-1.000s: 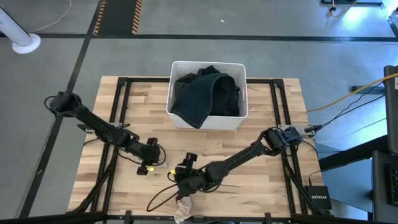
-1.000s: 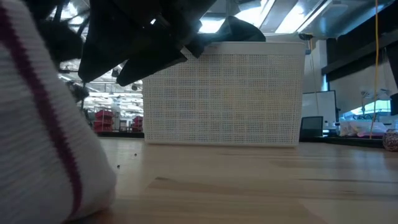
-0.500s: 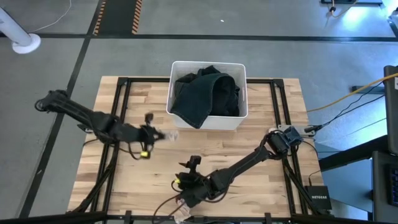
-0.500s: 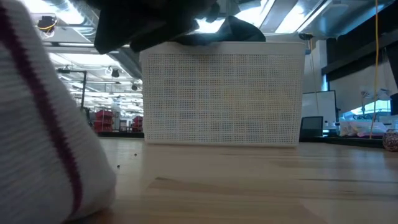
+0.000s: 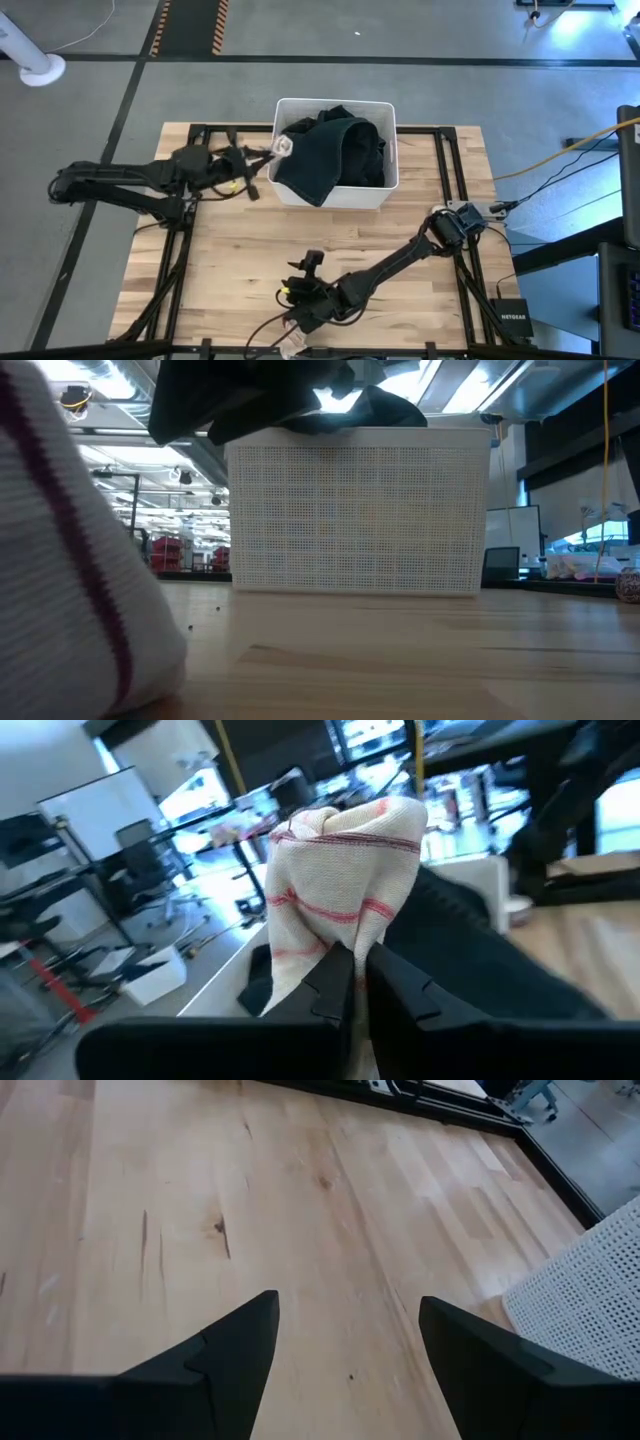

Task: Sort clothes
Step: Put the top red sock into the white laundry organizer, then put the red sock into the white laundry organizer

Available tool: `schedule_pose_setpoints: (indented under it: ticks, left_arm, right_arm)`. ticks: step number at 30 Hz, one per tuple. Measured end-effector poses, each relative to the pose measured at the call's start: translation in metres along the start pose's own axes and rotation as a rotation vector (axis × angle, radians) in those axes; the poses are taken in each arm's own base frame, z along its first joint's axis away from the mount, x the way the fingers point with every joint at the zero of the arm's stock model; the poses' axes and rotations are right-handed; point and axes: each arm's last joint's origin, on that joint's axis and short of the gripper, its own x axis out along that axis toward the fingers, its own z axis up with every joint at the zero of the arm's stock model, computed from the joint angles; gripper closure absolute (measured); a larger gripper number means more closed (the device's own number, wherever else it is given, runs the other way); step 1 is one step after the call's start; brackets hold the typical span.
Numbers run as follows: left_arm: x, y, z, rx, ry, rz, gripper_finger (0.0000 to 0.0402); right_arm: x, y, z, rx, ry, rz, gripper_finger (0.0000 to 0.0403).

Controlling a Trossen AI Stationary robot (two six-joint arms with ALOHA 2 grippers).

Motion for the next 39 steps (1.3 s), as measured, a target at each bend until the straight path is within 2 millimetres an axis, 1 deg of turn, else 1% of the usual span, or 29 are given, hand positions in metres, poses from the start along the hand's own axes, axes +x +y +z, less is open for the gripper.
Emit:
schedule_pose_setpoints:
  ticks: [4, 7, 11, 14, 17, 19, 21, 24, 27, 30, 33, 36, 39]
  left_arm:
    - [0.019, 0.006, -0.012, 0.012, 0.067, 0.052, 0.0376]
    - [0.031, 0.007, -0.023, -0.002, 0.13, 0.08, 0.0362]
    - [0.039, 0.007, -0.029, -0.042, 0.163, 0.09, 0.0323]
    - [0.039, 0.006, -0.035, -0.084, 0.212, 0.083, 0.0285]
    - [0.032, 0.003, -0.042, -0.167, 0.321, 0.05, 0.0251]
    - [0.027, 0.0, -0.046, -0.171, 0.41, -0.016, 0.0235]
    - [0.019, -0.002, -0.048, -0.144, 0.489, -0.065, 0.0226]
    - [0.001, -0.003, -0.042, -0.164, 0.514, -0.102, 0.0222]
    - [-0.019, -0.006, -0.035, -0.186, 0.485, -0.157, 0.0222]
    - [-0.036, -0.008, -0.03, -0.215, 0.415, -0.207, 0.0221]
    - [-0.049, -0.01, -0.033, -0.237, 0.373, -0.243, 0.0221]
    - [-0.058, -0.011, -0.039, -0.26, 0.35, -0.266, 0.0221]
    - [-0.063, -0.012, -0.046, -0.281, 0.347, -0.275, 0.0221]
  right_arm:
    - [0.0, 0.0, 0.0, -0.001, 0.0, 0.001, 0.0142]
    - [0.0, 0.0, 0.0, 0.0, 0.001, 0.0, 0.0142]
    - [0.0, 0.001, 0.0, -0.001, 0.007, 0.016, 0.0142]
    - [0.0, 0.001, -0.001, -0.001, 0.008, 0.017, 0.0142]
    - [0.0, 0.001, -0.001, -0.002, 0.009, 0.017, 0.0142]
    - [0.0, 0.001, -0.001, -0.003, 0.009, 0.017, 0.0142]
    - [0.0, 0.001, -0.001, -0.003, 0.009, 0.017, 0.0142]
    - [0.001, 0.002, -0.001, 0.039, 0.02, 0.051, 0.0142]
    - [0.0, 0.006, -0.001, 0.153, 0.064, 0.168, 0.0142]
    - [0.001, 0.009, -0.002, 0.191, 0.14, 0.331, 0.0142]
    - [0.001, 0.011, -0.001, 0.229, 0.233, 0.511, 0.0142]
    - [-0.006, 0.016, 0.009, 0.273, 0.291, 0.675, 0.0142]
    - [-0.01, 0.018, 0.015, 0.282, 0.327, 0.732, 0.0142]
